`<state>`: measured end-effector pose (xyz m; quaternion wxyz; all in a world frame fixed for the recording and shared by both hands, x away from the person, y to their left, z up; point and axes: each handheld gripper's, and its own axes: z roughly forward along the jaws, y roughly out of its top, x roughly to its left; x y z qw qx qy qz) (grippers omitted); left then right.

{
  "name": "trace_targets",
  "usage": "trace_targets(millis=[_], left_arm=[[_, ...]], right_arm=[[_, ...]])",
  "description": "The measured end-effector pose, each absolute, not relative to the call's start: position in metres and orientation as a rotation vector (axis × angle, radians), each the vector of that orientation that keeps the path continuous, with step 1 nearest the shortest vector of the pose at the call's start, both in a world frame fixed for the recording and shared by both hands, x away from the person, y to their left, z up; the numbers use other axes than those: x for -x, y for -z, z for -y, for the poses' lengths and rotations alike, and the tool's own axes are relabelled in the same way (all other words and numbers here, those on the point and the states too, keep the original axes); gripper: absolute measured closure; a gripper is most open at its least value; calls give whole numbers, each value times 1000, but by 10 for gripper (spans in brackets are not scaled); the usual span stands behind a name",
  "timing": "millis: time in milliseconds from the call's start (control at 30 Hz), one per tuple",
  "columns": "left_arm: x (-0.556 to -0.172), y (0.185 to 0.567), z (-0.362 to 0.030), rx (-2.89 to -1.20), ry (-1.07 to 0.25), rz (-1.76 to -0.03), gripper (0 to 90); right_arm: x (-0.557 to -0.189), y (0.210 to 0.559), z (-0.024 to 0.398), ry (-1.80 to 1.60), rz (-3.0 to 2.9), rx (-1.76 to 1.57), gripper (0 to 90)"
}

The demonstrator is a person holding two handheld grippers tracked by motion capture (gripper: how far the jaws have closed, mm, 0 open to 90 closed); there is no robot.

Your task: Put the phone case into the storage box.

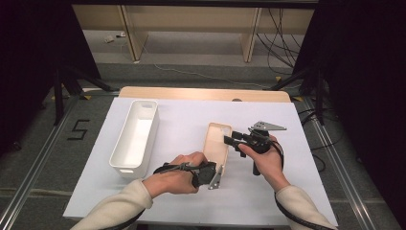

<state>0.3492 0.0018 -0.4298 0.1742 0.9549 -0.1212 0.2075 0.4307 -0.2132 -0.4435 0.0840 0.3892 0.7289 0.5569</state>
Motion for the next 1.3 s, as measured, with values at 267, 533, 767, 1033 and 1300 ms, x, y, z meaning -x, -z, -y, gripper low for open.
trace_targets(millis=[267, 533, 767, 1033, 1300], left_arm=[[-349, 431, 0, -2703, -596, 352, 877], [-351, 435, 1, -2673, -645, 361, 874], [-353, 437, 2, -2666, -669, 360, 872], [-355, 436, 0, -2659, -686, 346, 868], [-355, 430, -10, -2556, -670, 250, 779]], right_arm=[[-431, 442, 215, -1707, -2197, -1174, 673], [-426, 435, 220, -1782, -2154, -1309, 753], [-422, 430, 219, -1866, -2101, -1352, 821], [-417, 422, 218, -1884, -2103, -1350, 828], [-413, 413, 217, -1845, -2086, -1247, 829]])
